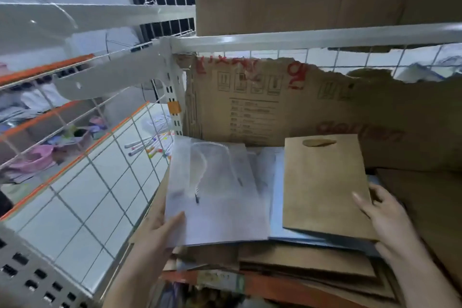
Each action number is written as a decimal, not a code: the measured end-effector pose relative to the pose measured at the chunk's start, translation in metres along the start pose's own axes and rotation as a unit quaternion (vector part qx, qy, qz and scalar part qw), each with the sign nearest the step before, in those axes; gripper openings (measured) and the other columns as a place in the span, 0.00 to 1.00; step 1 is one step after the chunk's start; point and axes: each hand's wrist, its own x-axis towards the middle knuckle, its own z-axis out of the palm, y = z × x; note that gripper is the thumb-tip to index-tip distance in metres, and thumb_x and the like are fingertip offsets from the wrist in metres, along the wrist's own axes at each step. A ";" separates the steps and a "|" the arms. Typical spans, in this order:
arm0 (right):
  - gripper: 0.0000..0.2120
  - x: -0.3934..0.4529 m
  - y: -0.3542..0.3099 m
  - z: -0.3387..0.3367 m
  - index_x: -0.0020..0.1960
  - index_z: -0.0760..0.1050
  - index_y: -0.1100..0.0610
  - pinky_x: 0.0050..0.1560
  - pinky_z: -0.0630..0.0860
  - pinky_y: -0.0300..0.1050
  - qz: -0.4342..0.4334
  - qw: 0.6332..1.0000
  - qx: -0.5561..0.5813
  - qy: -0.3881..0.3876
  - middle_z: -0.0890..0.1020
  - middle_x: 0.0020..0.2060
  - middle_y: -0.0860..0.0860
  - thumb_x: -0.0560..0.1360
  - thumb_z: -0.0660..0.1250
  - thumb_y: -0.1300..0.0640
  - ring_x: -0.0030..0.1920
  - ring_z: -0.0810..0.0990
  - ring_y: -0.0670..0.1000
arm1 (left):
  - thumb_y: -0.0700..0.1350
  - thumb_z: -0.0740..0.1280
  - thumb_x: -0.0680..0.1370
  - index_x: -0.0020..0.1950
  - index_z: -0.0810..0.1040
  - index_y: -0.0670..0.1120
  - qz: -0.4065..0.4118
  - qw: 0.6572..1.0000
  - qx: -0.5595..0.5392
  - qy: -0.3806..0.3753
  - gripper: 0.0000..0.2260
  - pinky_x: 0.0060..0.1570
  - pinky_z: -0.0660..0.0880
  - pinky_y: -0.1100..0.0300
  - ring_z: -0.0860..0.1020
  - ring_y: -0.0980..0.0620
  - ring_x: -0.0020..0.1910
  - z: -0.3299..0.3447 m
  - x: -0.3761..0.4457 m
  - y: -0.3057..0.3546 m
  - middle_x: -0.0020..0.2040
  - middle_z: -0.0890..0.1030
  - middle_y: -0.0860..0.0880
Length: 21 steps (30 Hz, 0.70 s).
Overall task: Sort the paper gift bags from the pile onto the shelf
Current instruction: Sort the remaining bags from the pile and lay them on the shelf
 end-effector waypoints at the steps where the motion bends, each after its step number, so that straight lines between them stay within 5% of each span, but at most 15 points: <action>1: 0.22 -0.004 0.001 -0.012 0.70 0.64 0.54 0.55 0.74 0.54 0.001 1.000 0.014 0.021 0.76 0.59 0.57 0.77 0.63 0.56 0.54 0.76 0.57 | 0.40 0.61 0.77 0.62 0.74 0.52 0.002 1.000 -0.015 -0.005 0.15 0.38 0.80 0.61 0.83 0.51 0.48 0.005 -0.003 -0.002 0.52 0.84 0.51; 8: 0.20 -0.056 0.004 -0.107 0.69 0.66 0.53 0.44 0.74 0.45 -0.032 0.989 0.072 0.123 0.79 0.50 0.53 0.77 0.62 0.57 0.45 0.77 0.49 | 0.45 0.69 0.64 0.59 0.76 0.53 -0.013 0.995 -0.066 -0.080 0.23 0.28 0.77 0.61 0.80 0.50 0.32 0.064 -0.008 -0.025 0.39 0.83 0.49; 13: 0.13 -0.097 0.012 -0.171 0.53 0.76 0.49 0.32 0.79 0.39 -0.059 0.978 0.118 0.164 0.85 0.42 0.46 0.70 0.69 0.49 0.40 0.83 0.46 | 0.41 0.61 0.77 0.56 0.78 0.56 -0.041 0.987 -0.095 -0.122 0.13 0.40 0.81 0.59 0.83 0.52 0.45 0.130 -0.021 -0.046 0.48 0.85 0.52; 16: 0.32 -0.125 0.021 -0.225 0.53 0.78 0.48 0.35 0.78 0.40 -0.072 0.966 0.100 0.226 0.85 0.43 0.46 0.54 0.76 0.34 0.42 0.83 0.49 | 0.41 0.60 0.77 0.54 0.78 0.57 -0.074 0.978 -0.096 -0.171 0.13 0.33 0.80 0.60 0.83 0.50 0.42 0.185 -0.038 -0.060 0.50 0.83 0.47; 19: 0.17 -0.153 0.034 -0.287 0.59 0.72 0.47 0.35 0.75 0.40 -0.072 0.946 0.129 0.287 0.80 0.44 0.45 0.72 0.69 0.51 0.37 0.80 0.43 | 0.45 0.63 0.75 0.60 0.75 0.56 -0.130 0.963 -0.107 -0.210 0.15 0.38 0.80 0.53 0.81 0.45 0.50 0.245 -0.061 -0.078 0.54 0.81 0.49; 21: 0.23 -0.169 0.047 -0.329 0.60 0.73 0.49 0.33 0.79 0.39 -0.079 0.939 0.128 0.309 0.80 0.44 0.45 0.67 0.73 0.46 0.34 0.82 0.41 | 0.45 0.64 0.73 0.67 0.71 0.56 -0.168 0.951 -0.111 -0.234 0.22 0.52 0.75 0.48 0.78 0.45 0.56 0.289 -0.080 -0.093 0.59 0.79 0.52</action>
